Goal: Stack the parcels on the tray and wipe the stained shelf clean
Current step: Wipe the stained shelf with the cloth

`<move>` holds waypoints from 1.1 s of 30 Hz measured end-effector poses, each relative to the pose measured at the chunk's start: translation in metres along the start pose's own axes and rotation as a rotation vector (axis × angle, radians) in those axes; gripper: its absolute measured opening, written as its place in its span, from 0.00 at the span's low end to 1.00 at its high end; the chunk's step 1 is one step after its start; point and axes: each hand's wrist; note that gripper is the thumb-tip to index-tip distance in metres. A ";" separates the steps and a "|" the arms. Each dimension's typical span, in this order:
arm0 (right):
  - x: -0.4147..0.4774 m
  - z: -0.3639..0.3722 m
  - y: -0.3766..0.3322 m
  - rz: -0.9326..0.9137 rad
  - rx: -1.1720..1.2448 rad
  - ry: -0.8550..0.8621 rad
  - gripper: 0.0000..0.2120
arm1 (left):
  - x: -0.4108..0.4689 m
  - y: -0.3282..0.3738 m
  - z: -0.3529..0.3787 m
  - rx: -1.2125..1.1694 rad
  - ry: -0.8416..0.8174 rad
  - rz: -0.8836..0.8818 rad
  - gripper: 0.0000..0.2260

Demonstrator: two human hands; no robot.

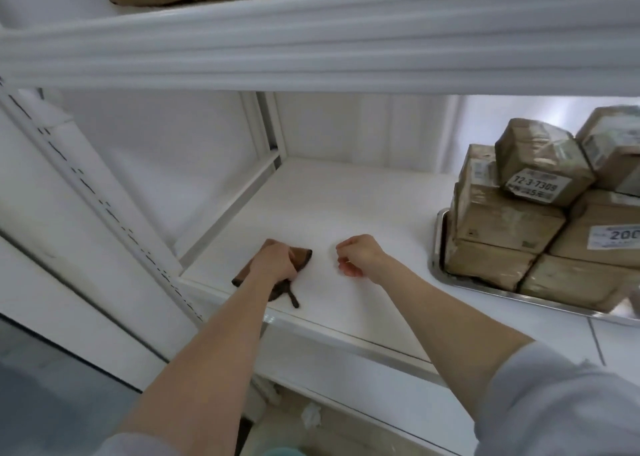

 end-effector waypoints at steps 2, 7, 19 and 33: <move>-0.009 -0.016 0.009 -0.010 -0.008 0.006 0.09 | -0.011 0.028 0.010 -0.031 -0.055 0.065 0.11; -0.047 -0.080 0.037 -0.024 -0.030 0.060 0.08 | -0.043 0.109 0.046 -0.220 -0.286 0.195 0.06; -0.194 -0.296 0.164 0.095 0.056 0.309 0.07 | -0.147 0.321 0.186 -0.225 -0.316 0.398 0.13; -0.237 -0.384 0.232 0.195 0.203 0.408 0.02 | -0.193 0.434 0.246 -0.723 -0.439 0.307 0.11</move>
Point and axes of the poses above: each hand's wrist, its own x-axis towards the middle knuckle, its own z-axis out of the palm, y = z × x, and after that the axes turned 5 degrees about z, right-handed
